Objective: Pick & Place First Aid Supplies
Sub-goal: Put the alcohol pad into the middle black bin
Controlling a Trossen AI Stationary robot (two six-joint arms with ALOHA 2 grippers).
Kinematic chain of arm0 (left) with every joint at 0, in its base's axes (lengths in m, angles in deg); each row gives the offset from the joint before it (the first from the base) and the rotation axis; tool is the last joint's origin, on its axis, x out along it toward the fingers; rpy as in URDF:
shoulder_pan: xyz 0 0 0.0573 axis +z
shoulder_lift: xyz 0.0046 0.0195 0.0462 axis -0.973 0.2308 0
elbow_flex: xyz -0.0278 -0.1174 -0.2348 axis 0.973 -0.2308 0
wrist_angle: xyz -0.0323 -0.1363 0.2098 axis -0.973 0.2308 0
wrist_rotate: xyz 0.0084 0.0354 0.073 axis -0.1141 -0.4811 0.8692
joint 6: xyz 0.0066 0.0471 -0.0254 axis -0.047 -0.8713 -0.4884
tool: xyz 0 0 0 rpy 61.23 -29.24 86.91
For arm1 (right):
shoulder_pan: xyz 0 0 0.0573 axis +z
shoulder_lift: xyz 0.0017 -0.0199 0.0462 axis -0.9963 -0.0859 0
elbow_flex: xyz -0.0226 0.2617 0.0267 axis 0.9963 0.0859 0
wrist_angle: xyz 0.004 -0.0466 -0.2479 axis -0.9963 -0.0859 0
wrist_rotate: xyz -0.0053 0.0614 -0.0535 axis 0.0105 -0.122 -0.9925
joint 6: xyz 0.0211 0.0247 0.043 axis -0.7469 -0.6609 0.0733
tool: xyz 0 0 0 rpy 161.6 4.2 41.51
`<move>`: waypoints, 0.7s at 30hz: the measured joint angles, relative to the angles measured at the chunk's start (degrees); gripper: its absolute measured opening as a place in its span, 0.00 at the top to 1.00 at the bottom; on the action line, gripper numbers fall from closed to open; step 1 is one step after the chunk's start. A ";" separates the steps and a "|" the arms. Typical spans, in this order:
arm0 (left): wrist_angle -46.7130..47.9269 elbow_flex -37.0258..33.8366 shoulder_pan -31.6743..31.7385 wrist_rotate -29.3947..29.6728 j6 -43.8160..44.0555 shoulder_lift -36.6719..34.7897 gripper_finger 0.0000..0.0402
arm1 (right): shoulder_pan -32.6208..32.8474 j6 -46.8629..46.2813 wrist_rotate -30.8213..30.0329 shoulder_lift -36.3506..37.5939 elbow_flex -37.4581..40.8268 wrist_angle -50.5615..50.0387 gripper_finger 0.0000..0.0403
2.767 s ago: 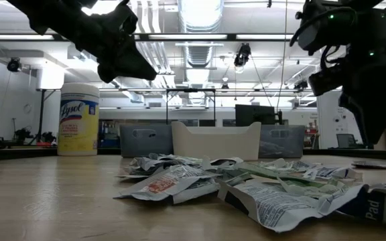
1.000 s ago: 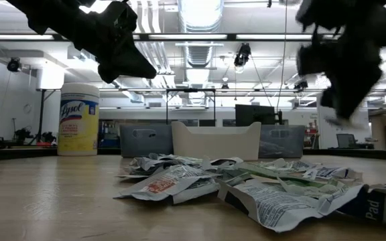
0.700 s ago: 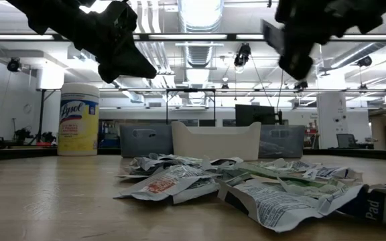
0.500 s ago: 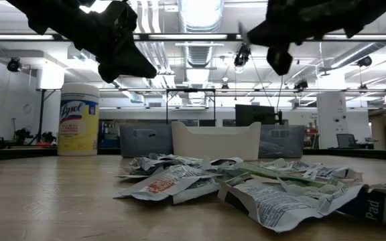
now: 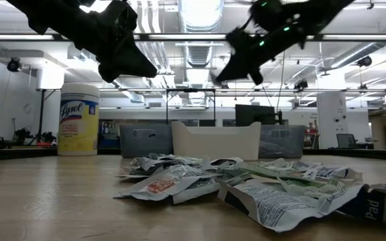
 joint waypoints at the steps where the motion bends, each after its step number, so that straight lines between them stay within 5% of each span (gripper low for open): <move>1: 0.01 0.00 0.00 0.00 0.00 0.00 0.87 | -0.92 1.98 -0.41 -2.24 -2.76 -3.36 0.98; 11: 0.13 0.00 0.00 0.00 0.00 0.00 0.87 | -8.38 17.86 -1.25 -23.41 -28.80 -31.72 0.98; 21: 0.17 0.00 0.00 0.00 0.02 0.00 0.87 | -11.59 20.98 -1.18 -36.68 -44.93 -47.99 0.98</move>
